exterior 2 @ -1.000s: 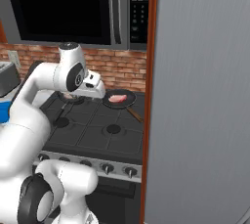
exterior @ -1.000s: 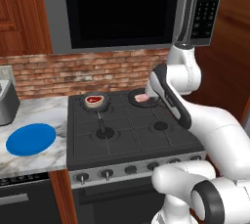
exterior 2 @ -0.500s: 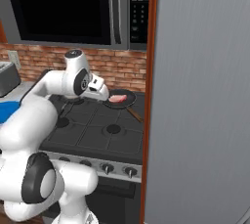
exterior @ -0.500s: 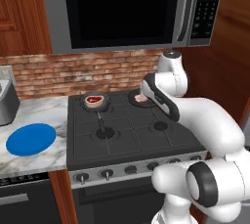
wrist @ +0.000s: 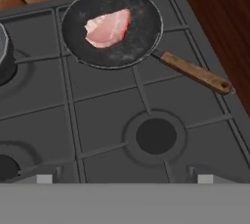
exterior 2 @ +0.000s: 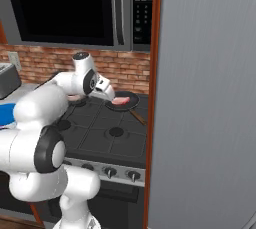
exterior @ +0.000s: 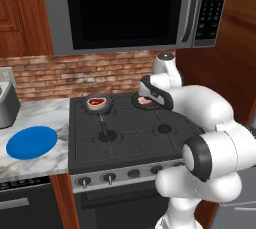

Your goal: Place one of the steaks on the plate and the other in the bowl. Then place the bowl in the fridge.

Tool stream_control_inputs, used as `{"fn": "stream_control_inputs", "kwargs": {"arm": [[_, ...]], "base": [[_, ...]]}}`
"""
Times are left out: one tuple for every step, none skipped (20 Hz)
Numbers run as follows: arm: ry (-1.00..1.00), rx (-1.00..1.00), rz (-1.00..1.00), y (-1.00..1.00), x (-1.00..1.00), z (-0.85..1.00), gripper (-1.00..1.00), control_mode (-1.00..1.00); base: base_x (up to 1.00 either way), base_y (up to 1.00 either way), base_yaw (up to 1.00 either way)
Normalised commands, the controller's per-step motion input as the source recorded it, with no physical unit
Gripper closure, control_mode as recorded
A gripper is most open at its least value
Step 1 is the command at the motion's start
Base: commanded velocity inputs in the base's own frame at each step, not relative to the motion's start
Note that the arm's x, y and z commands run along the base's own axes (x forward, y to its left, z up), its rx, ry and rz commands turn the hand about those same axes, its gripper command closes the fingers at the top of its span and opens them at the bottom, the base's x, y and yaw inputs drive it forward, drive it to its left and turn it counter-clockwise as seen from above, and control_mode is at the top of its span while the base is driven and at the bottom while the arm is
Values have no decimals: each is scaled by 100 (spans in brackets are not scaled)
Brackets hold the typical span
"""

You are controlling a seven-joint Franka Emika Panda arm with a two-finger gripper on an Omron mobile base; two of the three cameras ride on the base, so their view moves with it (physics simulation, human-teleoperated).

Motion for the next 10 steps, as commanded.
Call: {"fn": "stream_control_inputs", "kwargs": {"arm": [[0, 0, 0, -1, 60, -11, -100, -100], [0, 0, 0, 0, 58, -16, -100, -100], [0, 0, 0, 0, 57, -20, -100, -100], [0, 0, 0, 0, 61, -17, -100, -100], [0, 0, 0, 0, 60, -16, -100, -100], [0, 0, 0, 0, 61, -20, -100, -100], [0, 0, 0, 0, 59, -21, -100, -100], [0, 0, 0, 0, 57, -22, -100, -100], [0, 0, 0, -1, 56, -24, -100, -100], [0, 0, 0, -4, 57, -25, -100, -100]], "base": [[0, 0, 0], [0, 0, 0], [0, 0, 0], [0, 0, 0], [0, 0, 0], [0, 0, 0], [0, 0, 0], [0, 0, 0], [0, 0, 0], [0, 0, 0]]}}
